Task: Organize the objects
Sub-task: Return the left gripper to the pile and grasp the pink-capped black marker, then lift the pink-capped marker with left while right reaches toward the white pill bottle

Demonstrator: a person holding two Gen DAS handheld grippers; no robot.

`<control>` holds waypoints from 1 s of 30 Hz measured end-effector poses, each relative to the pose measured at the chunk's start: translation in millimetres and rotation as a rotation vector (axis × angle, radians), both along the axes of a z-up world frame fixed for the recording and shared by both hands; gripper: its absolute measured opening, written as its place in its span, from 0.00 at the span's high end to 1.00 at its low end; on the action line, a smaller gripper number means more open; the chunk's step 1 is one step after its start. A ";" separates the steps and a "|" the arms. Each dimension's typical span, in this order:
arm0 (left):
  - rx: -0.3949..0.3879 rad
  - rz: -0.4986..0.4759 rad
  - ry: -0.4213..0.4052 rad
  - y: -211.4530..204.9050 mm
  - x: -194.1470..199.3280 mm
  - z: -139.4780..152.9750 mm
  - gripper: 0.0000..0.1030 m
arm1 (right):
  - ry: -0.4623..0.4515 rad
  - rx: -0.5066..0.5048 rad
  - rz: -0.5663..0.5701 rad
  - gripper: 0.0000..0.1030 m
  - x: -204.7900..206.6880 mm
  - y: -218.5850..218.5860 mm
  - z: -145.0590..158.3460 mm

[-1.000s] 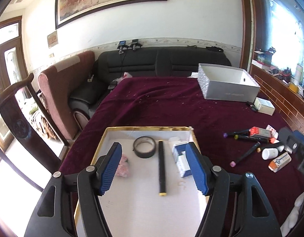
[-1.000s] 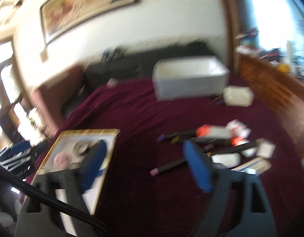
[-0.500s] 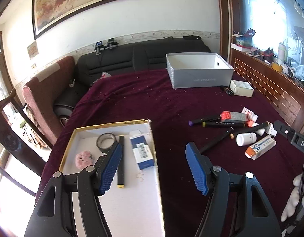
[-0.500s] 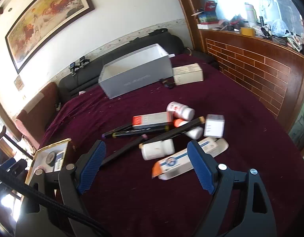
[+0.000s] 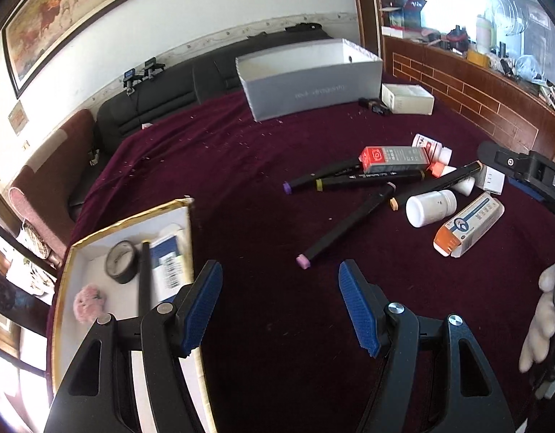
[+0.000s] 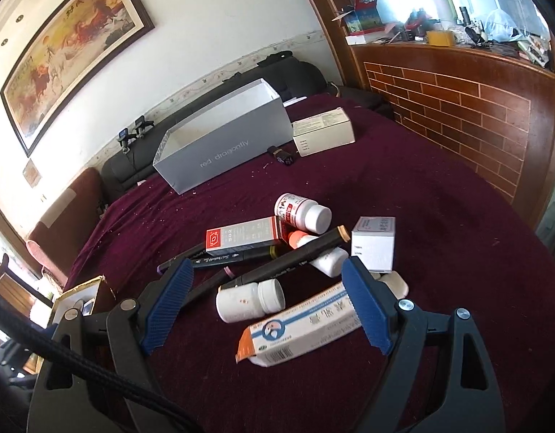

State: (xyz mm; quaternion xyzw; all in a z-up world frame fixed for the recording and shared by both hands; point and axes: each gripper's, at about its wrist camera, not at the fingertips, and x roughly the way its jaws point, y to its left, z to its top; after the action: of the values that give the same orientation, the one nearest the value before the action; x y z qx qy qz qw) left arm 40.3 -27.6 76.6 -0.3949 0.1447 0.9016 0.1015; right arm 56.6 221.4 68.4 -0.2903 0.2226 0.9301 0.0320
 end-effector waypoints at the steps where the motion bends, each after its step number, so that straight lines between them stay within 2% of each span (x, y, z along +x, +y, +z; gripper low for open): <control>1: 0.003 0.002 -0.012 6.0 -5.4 -4.5 0.41 | 0.002 -0.007 0.003 0.18 -1.6 1.1 -2.8; 4: 0.008 0.005 -0.045 22.3 -21.7 -16.7 0.41 | -0.006 -0.035 0.018 0.18 -6.4 6.3 -11.5; 9: -0.037 -0.019 -0.050 40.7 -39.9 -30.2 0.41 | -0.010 -0.057 -0.005 0.18 -5.7 14.8 -16.7; 15: -0.054 -0.051 -0.052 40.3 -60.2 -39.7 0.41 | -0.035 -0.059 0.012 0.18 -9.7 10.9 -21.4; 22: -0.076 -0.152 -0.093 64.9 -61.1 -60.8 0.41 | -0.055 -0.077 0.015 0.18 -11.6 13.7 -25.4; 23: -0.079 -0.158 -0.098 68.3 -59.4 -62.1 0.45 | -0.057 -0.084 0.017 0.18 -12.0 14.6 -26.2; 24: -0.075 -0.163 -0.095 70.5 -56.5 -61.3 0.53 | -0.059 -0.089 0.017 0.18 -12.0 15.0 -26.6; 27: -0.003 -0.181 -0.169 70.3 -49.7 -60.0 0.81 | -0.060 -0.100 0.015 0.18 -11.7 16.5 -27.1; 30: 0.042 -0.202 -0.223 68.0 -40.2 -58.2 0.82 | -0.066 -0.109 0.013 0.18 -11.8 17.9 -28.5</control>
State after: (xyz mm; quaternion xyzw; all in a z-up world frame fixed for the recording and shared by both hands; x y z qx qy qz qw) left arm 0.1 40.4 18.4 -0.4737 0.1529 0.8402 0.2154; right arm 44.8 239.2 39.9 -0.3238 0.2699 0.9067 0.0176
